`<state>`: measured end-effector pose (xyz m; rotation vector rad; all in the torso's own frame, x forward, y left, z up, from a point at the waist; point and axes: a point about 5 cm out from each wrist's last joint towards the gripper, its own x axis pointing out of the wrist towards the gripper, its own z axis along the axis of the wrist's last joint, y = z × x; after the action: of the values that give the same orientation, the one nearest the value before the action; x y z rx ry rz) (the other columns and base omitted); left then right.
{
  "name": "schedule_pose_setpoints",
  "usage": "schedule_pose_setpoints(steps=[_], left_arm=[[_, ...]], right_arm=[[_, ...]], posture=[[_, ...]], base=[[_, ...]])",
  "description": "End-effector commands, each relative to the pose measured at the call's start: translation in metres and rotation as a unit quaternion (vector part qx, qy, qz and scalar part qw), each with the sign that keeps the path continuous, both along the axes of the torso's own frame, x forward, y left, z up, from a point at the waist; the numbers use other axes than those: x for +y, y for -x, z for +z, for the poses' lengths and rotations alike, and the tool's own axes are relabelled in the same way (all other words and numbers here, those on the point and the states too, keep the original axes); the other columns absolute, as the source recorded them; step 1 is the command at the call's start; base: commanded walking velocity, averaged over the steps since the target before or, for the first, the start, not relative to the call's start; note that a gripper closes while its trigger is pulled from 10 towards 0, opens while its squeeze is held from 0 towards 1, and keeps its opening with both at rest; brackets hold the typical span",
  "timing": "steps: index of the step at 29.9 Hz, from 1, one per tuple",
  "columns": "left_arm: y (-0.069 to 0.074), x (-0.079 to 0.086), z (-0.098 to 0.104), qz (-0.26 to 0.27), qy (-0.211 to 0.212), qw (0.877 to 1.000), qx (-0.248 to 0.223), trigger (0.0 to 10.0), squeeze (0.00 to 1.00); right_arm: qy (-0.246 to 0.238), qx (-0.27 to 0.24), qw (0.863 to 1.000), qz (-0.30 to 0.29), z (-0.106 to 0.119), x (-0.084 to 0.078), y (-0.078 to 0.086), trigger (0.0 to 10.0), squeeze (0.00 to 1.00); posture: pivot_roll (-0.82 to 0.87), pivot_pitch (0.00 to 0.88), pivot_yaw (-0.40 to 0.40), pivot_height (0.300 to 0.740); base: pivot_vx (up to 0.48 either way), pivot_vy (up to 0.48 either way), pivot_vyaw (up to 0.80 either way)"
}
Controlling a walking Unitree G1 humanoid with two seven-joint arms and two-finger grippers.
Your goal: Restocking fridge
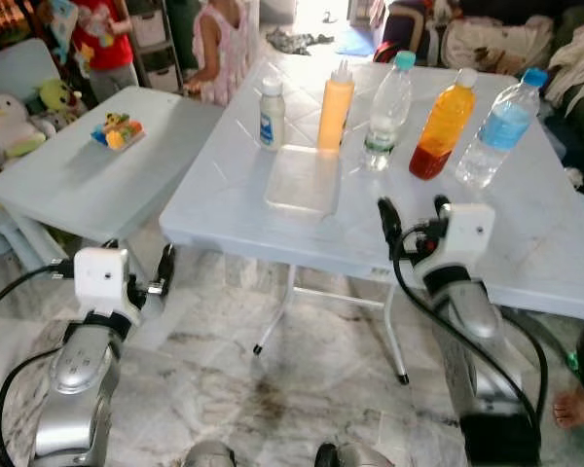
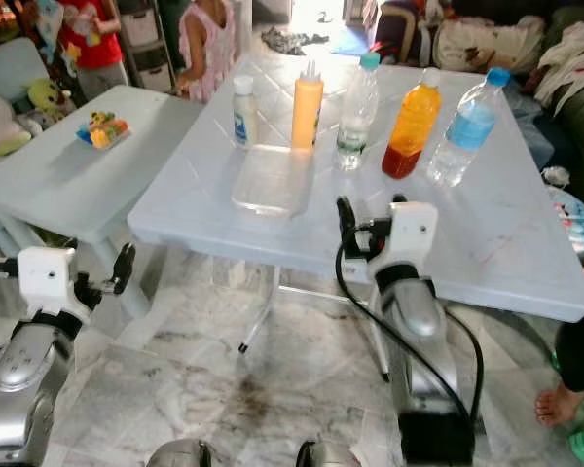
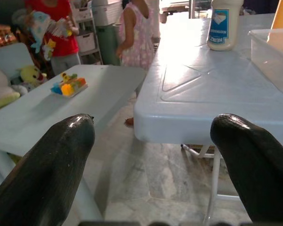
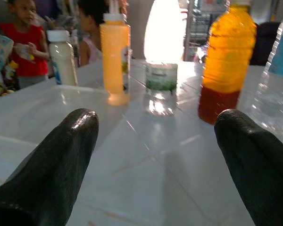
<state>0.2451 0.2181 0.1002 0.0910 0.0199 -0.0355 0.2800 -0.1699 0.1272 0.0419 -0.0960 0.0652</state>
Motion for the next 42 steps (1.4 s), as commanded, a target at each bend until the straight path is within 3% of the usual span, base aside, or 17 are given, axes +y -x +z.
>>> schedule_pose_setpoints(steps=[1,13,30,35,42], left_arm=[[0.004,0.0,0.001,0.003,0.001,1.0,-0.006,10.0,0.0],[0.003,-0.013,-0.003,-0.016,0.013,1.0,-0.005,10.0,0.0],[-0.004,-0.017,-0.001,-0.025,0.016,0.999,-0.013,10.0,0.0],[-0.006,-0.016,-0.001,-0.018,0.01,1.0,-0.014,10.0,0.0],[-0.009,-0.013,0.005,-0.015,-0.001,1.0,-0.021,10.0,0.0]], right_arm=[[-0.001,-0.002,1.0,0.007,0.003,0.004,0.006,10.0,0.0],[0.003,0.002,1.0,0.022,-0.007,0.007,0.027,10.0,0.0],[-0.004,-0.004,1.0,0.01,-0.002,0.001,0.022,10.0,0.0],[-0.006,-0.001,1.0,0.011,-0.003,0.002,0.019,10.0,0.0],[-0.057,0.012,0.998,0.024,-0.001,0.005,0.005,10.0,0.0]], posture=[[0.03,0.0,-0.013,0.74],[0.02,0.0,-0.024,0.74],[0.01,0.0,-0.025,0.74],[0.02,0.0,-0.031,0.74],[0.03,0.001,-0.031,0.74]], base=[[0.0,0.0,0.0],[0.141,0.0,0.0],[0.315,0.0,0.14],[0.0,0.0,0.0],[0.0,0.0,0.0]])
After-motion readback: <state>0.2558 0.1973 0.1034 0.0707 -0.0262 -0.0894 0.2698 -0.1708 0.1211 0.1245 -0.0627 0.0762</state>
